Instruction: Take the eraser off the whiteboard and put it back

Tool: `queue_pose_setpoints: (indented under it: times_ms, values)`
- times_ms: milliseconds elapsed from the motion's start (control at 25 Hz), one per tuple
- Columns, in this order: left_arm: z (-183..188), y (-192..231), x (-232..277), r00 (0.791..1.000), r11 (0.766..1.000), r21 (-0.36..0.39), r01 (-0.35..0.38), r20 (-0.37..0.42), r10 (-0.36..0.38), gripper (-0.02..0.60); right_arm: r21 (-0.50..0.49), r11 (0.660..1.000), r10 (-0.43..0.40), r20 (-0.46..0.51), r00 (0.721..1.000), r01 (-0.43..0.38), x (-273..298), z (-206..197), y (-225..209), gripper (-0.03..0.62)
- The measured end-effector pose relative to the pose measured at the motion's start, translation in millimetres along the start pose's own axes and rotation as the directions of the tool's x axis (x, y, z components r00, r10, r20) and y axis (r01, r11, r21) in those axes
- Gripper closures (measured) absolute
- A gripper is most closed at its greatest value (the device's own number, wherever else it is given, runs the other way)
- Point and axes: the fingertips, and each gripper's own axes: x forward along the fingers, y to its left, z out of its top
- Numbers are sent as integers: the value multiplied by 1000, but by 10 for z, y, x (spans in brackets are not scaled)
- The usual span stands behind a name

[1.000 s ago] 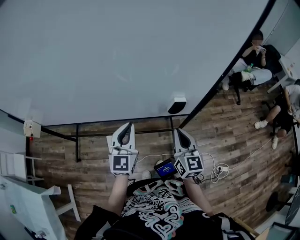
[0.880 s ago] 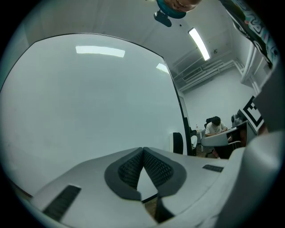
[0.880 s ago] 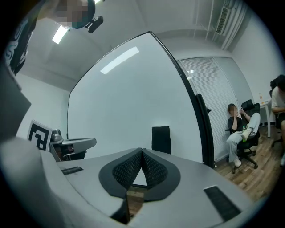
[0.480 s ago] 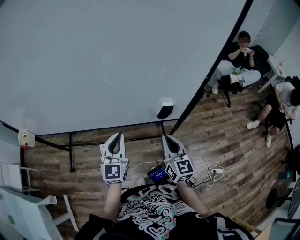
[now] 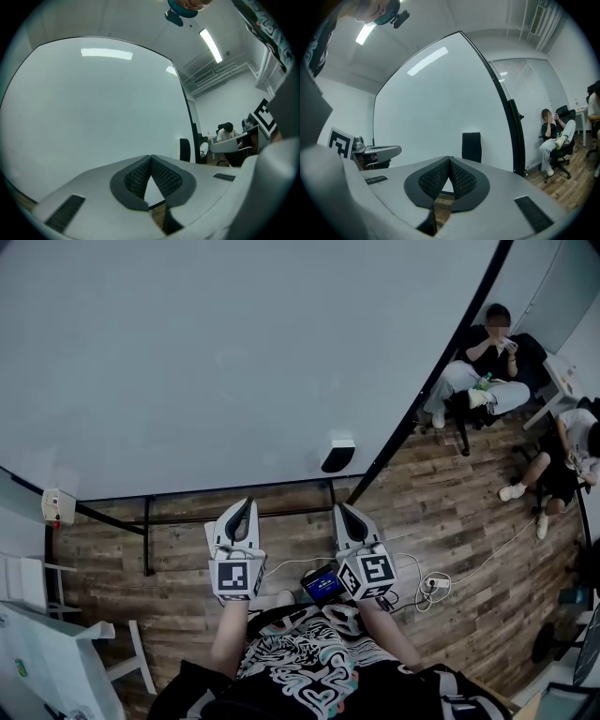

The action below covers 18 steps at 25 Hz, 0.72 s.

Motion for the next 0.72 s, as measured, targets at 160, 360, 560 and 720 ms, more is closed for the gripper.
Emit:
queue_pose_setpoints:
  times_ms: [160, 360, 560, 720]
  values:
    - [15, -62, 25, 1000, 1000, 3, 8, 0, -8, 555, 9, 1000, -8, -10, 1000, 8, 6, -26, -35, 566]
    - [-20, -77, 38, 1000, 1000, 9, 4, -20, -4, 555, 22, 1000, 5, -11, 1000, -5, 29, -37, -50, 566]
    - [-29, -90, 58, 1000, 1000, 7, 1, -30, -1, 554, 40, 999, 12, -18, 1000, -11, 45, -71, -79, 566]
    - [-22, -135, 66, 1000, 1000, -2, 6, -20, -6, 554, 51, 999, 4, -30, 1000, -3, 38, -118, -134, 566]
